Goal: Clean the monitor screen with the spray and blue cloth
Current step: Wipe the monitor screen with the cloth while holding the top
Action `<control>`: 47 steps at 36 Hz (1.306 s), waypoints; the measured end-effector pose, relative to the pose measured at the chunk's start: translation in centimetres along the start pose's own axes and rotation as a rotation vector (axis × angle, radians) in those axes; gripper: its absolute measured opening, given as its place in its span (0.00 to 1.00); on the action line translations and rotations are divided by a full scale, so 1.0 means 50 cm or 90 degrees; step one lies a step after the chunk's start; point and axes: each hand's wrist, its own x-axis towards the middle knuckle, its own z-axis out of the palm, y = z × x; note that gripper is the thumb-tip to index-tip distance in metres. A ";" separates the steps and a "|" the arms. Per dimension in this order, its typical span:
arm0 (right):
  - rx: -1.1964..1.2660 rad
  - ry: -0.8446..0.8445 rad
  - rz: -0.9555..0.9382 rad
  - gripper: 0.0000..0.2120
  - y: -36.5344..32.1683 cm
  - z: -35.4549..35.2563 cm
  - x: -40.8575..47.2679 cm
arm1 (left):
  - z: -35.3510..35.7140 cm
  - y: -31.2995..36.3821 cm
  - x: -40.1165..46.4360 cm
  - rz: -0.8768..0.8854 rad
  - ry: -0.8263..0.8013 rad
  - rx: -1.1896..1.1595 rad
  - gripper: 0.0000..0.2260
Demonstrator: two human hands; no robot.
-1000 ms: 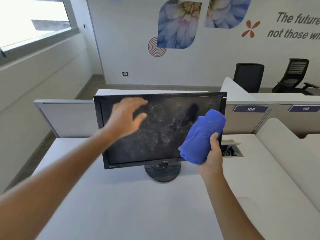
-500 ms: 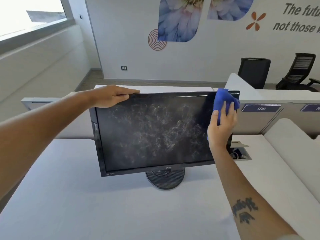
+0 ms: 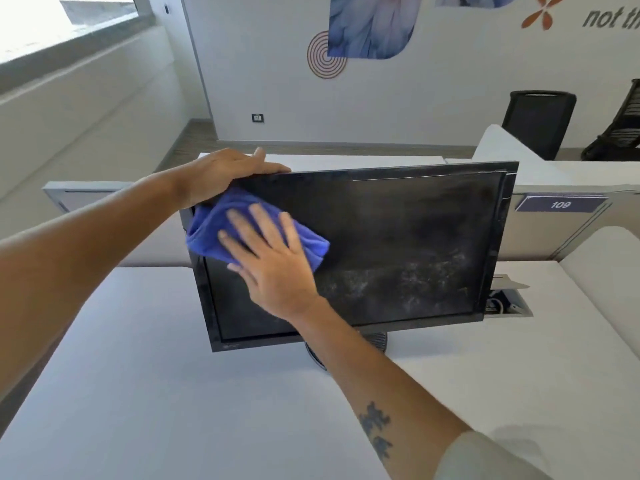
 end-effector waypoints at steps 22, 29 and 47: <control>-0.148 0.204 0.454 0.24 0.311 -0.167 -0.134 | -0.016 -0.004 0.006 -0.057 -0.042 -0.068 0.33; -0.116 0.095 0.139 0.23 0.086 -0.049 -0.025 | -0.016 0.023 0.001 -0.132 -0.086 -0.116 0.39; -0.135 -0.219 -0.340 0.27 -0.006 0.044 -0.200 | -0.022 0.028 0.003 -0.149 -0.067 -0.077 0.37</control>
